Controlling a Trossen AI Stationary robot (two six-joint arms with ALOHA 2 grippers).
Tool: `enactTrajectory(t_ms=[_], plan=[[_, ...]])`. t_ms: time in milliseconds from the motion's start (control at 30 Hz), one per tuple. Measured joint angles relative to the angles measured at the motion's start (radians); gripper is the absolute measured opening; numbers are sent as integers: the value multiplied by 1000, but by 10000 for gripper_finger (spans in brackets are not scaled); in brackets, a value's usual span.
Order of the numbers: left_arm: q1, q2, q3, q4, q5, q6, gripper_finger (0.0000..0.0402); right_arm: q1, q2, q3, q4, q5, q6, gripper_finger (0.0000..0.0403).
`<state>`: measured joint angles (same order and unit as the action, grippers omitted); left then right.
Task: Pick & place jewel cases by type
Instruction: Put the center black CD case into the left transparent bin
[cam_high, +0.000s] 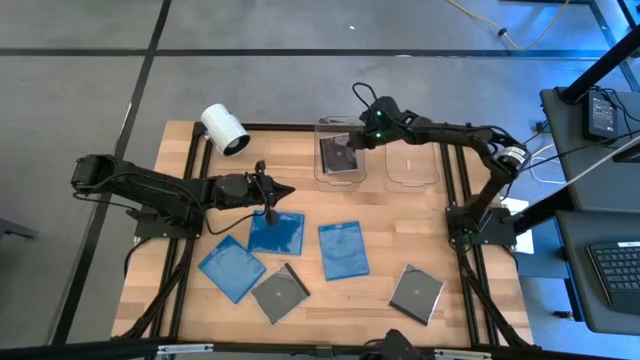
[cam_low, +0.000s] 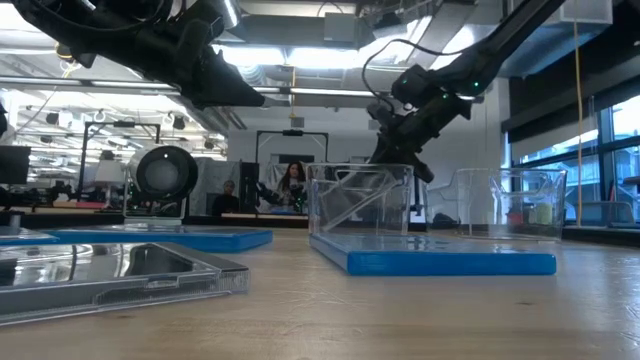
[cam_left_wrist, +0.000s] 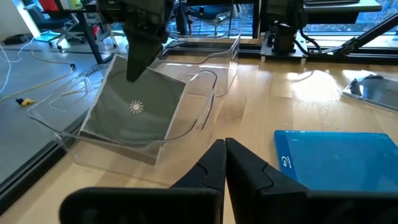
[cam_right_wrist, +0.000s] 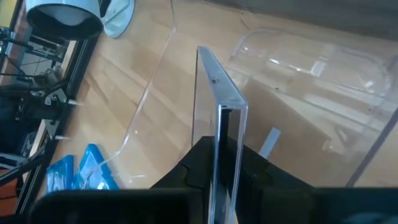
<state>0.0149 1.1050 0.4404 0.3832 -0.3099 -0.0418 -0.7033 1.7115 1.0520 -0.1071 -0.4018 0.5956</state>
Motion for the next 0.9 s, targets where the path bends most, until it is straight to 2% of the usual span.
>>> enactTrajectory(t_ms=[900], plan=[[0, 0, 0, -26, -2, 2, 11, 0, 3, 0, 15, 8, -85, 53]])
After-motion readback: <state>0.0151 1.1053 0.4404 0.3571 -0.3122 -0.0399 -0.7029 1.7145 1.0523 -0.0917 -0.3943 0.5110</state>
